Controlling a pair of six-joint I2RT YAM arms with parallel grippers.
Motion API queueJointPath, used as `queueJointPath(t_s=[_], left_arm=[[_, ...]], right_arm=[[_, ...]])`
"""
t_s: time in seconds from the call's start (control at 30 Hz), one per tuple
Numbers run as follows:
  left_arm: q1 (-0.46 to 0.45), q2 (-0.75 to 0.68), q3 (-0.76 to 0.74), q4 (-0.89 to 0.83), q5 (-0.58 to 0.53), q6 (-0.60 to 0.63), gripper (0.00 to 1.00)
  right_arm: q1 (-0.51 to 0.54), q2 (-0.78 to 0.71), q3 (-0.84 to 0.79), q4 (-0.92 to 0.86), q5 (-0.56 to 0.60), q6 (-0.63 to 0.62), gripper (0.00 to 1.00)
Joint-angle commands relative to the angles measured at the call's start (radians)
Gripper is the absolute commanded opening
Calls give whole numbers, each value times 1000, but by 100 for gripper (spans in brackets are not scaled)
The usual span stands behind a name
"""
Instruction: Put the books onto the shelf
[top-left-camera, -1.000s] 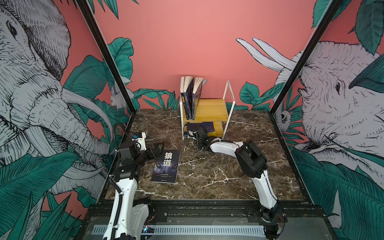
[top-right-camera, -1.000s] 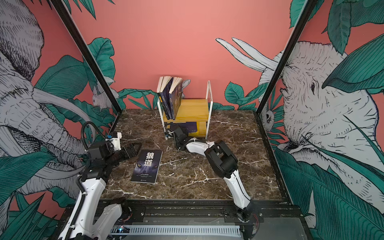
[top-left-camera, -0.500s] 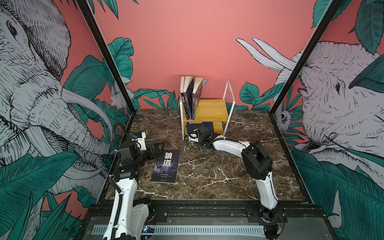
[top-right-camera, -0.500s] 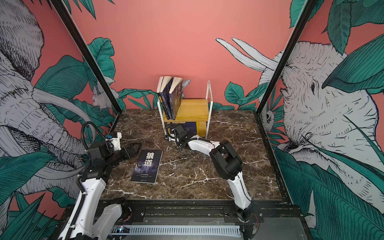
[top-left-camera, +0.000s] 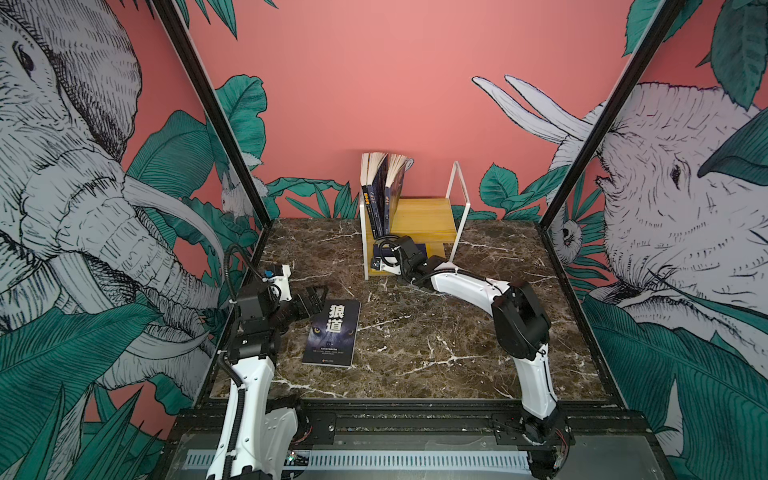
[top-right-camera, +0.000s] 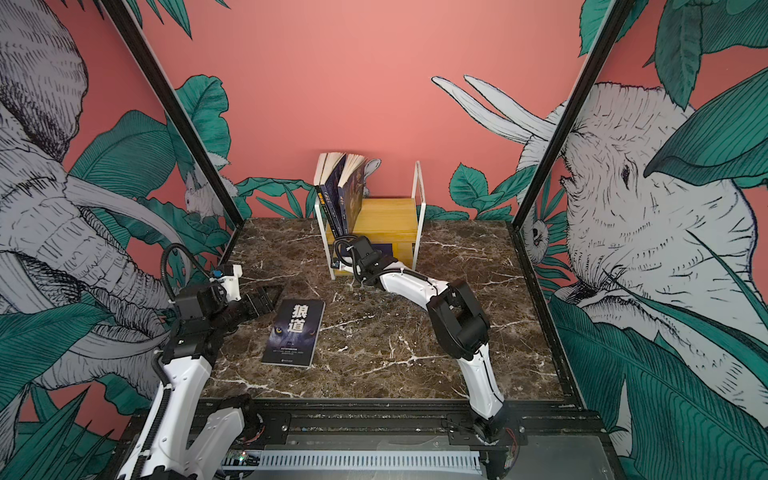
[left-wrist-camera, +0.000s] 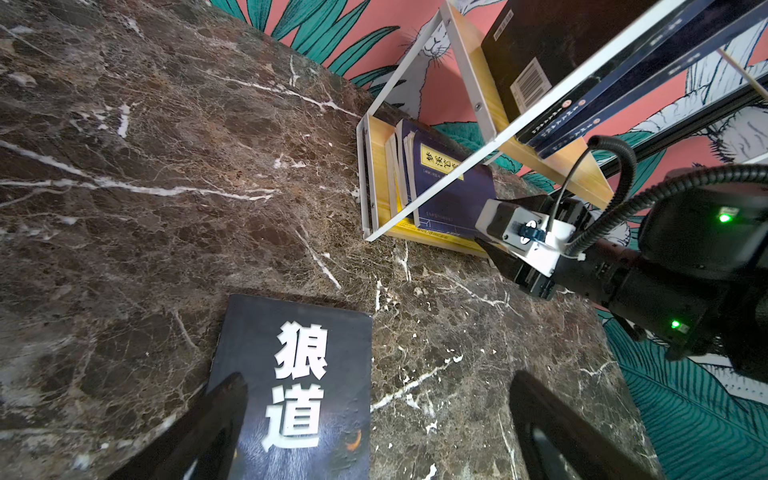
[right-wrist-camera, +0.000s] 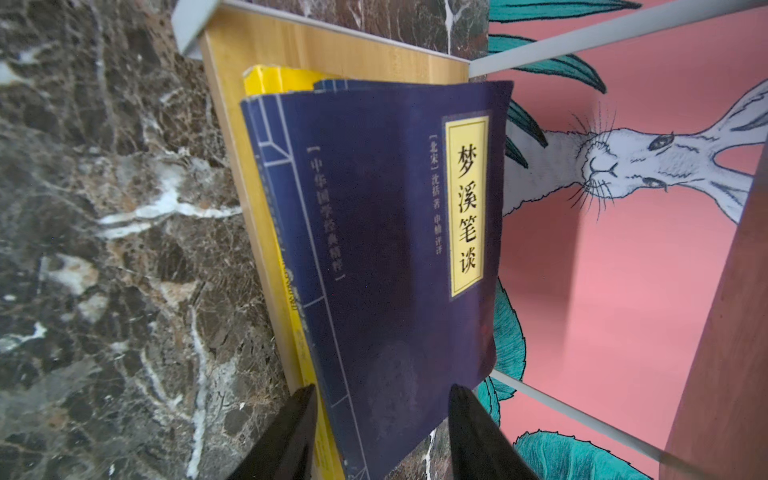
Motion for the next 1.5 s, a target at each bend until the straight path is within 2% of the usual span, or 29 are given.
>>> queueJointPath(t_s=[0.0, 0.37, 0.67, 1.3, 1.47], left_arm=[[5, -16, 18, 1, -6, 11, 99], [10, -17, 13, 1, -8, 19, 99], [11, -18, 11, 0, -15, 28, 99], [15, -15, 16, -8, -8, 32, 99], [14, -12, 18, -6, -3, 23, 99]], right_arm=[[-6, 32, 31, -6, -7, 34, 49], [-17, 44, 41, -30, -57, 44, 51], [-21, 73, 78, -37, -49, 65, 43], [-26, 100, 125, -101, -134, 83, 56], [-30, 106, 130, -97, -128, 82, 52]])
